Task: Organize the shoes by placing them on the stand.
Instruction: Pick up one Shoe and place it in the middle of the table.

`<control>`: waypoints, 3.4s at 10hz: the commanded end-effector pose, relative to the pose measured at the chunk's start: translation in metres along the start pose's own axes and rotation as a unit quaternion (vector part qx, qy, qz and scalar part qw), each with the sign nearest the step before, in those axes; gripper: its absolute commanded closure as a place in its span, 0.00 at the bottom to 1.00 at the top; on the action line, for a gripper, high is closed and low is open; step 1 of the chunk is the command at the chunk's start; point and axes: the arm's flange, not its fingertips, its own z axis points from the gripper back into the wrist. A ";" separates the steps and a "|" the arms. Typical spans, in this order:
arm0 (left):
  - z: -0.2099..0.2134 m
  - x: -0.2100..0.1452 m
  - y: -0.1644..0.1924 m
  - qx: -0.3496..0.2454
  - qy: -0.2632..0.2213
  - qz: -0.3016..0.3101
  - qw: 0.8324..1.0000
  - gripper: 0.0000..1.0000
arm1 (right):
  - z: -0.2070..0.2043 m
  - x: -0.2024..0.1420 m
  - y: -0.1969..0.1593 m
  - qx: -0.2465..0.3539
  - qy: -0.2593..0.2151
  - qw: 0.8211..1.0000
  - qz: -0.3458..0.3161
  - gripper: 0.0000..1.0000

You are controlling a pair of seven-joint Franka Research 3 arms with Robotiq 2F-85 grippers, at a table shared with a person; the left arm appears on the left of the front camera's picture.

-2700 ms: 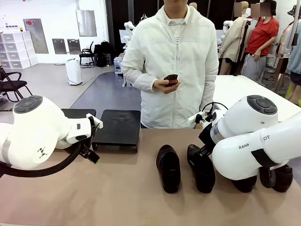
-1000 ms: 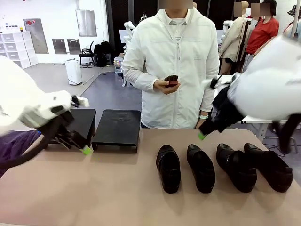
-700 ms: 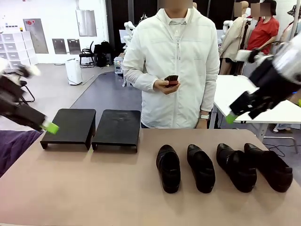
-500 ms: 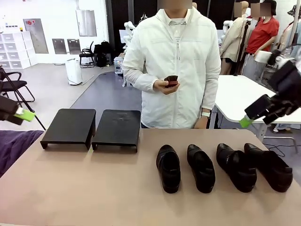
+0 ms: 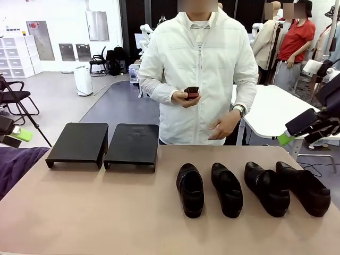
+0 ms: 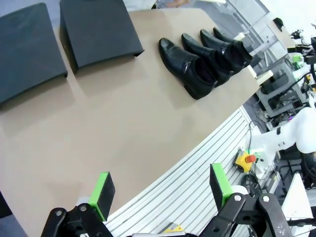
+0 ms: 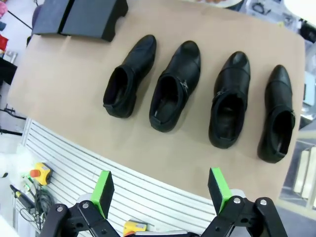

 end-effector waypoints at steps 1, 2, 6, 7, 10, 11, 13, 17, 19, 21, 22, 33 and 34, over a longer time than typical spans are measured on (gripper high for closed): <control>0.004 -0.001 -0.005 -0.008 -0.005 -0.011 1.000 0.00 | -0.002 -0.001 0.002 0.004 0.005 1.000 0.005 0.00; 0.004 -0.001 -0.005 -0.008 -0.005 -0.011 1.000 0.00 | -0.002 -0.001 0.002 0.004 0.005 1.000 0.005 0.00; 0.004 -0.001 -0.005 -0.008 -0.005 -0.011 1.000 0.00 | -0.002 -0.001 0.002 0.004 0.005 1.000 0.005 0.00; 0.004 -0.001 -0.005 -0.008 -0.005 -0.011 1.000 0.00 | -0.002 -0.001 0.002 0.004 0.005 1.000 0.005 0.00; 0.004 -0.001 -0.005 -0.008 -0.005 -0.011 1.000 0.00 | -0.002 0.000 0.003 -0.002 0.003 1.000 0.004 0.00; 0.004 -0.001 -0.005 -0.008 -0.005 -0.011 1.000 0.00 | -0.027 0.012 0.009 -0.013 0.013 1.000 0.019 0.00; 0.004 -0.001 -0.005 -0.008 -0.005 -0.011 1.000 0.00 | -0.035 0.026 -0.006 -0.016 0.021 0.999 0.018 0.00; 0.004 -0.001 -0.005 -0.008 -0.005 -0.011 1.000 0.00 | 0.011 0.002 -0.070 -0.082 0.044 0.996 -0.004 0.00; 0.004 -0.001 -0.005 -0.008 -0.005 -0.011 1.000 0.00 | -0.010 -0.012 -0.107 -0.071 0.044 0.996 -0.044 0.00; 0.004 -0.001 -0.005 -0.008 -0.005 -0.011 1.000 0.00 | -0.051 -0.016 -0.121 -0.088 0.063 0.992 -0.058 0.00; 0.004 -0.001 -0.005 -0.008 -0.005 -0.011 1.000 0.00 | -0.076 -0.019 -0.126 -0.093 0.075 0.991 -0.063 0.00; 0.004 -0.001 -0.005 -0.008 -0.005 -0.011 1.000 0.00 | -0.225 0.001 -0.163 -0.108 0.114 0.984 -0.088 0.00; 0.004 -0.001 -0.005 -0.008 -0.005 -0.011 1.000 0.00 | -0.233 0.002 -0.157 -0.103 0.134 0.983 -0.075 0.00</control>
